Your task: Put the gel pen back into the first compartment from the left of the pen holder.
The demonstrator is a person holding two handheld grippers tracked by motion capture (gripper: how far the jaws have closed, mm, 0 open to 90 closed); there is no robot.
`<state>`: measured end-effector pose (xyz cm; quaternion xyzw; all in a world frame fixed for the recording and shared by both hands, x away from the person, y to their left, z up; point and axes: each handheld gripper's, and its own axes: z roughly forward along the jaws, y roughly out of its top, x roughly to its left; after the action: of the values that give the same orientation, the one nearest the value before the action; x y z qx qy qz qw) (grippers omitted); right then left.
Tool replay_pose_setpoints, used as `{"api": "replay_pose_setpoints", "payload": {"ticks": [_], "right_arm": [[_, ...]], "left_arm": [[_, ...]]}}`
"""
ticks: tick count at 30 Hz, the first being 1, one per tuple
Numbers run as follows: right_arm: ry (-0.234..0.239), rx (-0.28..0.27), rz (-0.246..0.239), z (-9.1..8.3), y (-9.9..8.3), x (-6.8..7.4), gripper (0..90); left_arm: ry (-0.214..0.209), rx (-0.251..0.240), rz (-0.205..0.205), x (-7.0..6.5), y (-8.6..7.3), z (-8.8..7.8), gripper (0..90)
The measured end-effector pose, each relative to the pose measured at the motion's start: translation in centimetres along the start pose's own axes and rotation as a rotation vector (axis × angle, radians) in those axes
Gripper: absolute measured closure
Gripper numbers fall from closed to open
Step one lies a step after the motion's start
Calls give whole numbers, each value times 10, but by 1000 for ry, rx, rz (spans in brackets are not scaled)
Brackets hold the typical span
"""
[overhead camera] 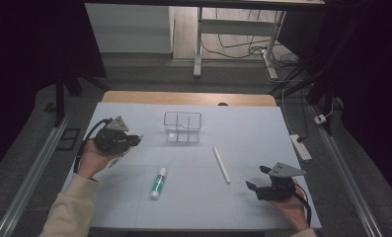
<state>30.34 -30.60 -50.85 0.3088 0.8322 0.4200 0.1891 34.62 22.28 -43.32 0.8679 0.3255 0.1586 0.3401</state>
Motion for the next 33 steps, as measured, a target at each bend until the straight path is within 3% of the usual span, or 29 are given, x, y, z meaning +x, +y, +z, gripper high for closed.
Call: {"api": "replay_pose_setpoints", "payload": {"ticks": [8,22,33], "right_arm": [[1,-15,4,0,0,0,191],[5,-20,4,-3,1,0,192],[0,-14,7,-2,0,0,192]], "left_arm": [[16,-63,-31,-1,2,-7,803],[-4,-159,-55,-1,23,-12,803],[-31,-219,-95,5,30,-12,803]]}}
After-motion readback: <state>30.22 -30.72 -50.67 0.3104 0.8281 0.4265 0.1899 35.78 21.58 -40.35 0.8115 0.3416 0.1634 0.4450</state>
